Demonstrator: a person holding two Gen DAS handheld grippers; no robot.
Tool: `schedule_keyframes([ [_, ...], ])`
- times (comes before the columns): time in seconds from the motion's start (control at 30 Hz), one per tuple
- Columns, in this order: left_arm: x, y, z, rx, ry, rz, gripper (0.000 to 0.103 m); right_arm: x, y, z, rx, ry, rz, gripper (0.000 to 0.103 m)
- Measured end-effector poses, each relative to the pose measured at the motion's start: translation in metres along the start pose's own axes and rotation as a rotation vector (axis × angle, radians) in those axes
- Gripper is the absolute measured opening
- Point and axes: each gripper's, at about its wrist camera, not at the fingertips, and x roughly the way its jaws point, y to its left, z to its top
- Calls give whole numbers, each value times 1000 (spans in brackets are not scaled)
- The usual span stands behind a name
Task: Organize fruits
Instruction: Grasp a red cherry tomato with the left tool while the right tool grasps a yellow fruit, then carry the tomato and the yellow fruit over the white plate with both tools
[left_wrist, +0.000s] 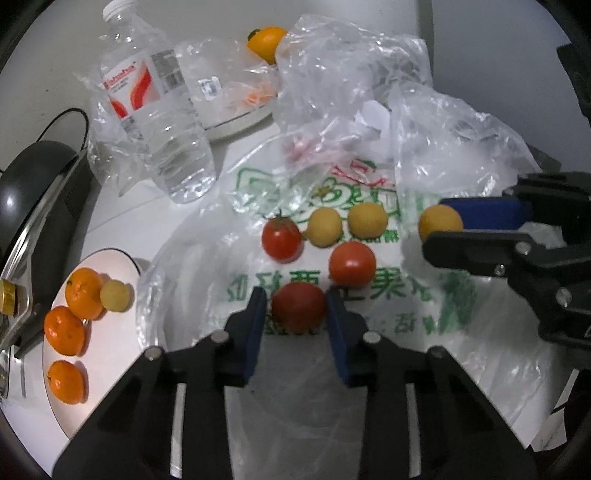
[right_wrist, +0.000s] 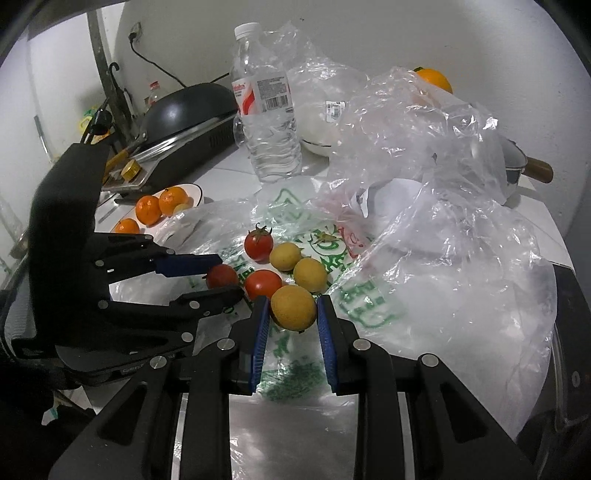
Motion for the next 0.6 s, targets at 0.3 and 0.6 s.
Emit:
schedule_keyframes([
  [0.3, -3, -1, 0, -2, -8, -16, 31, 0, -1, 0, 9, 1, -15, 28],
  [0.6, -21, 6, -1, -12, -52, -29, 31, 4, 9, 4, -10, 13, -27, 28],
])
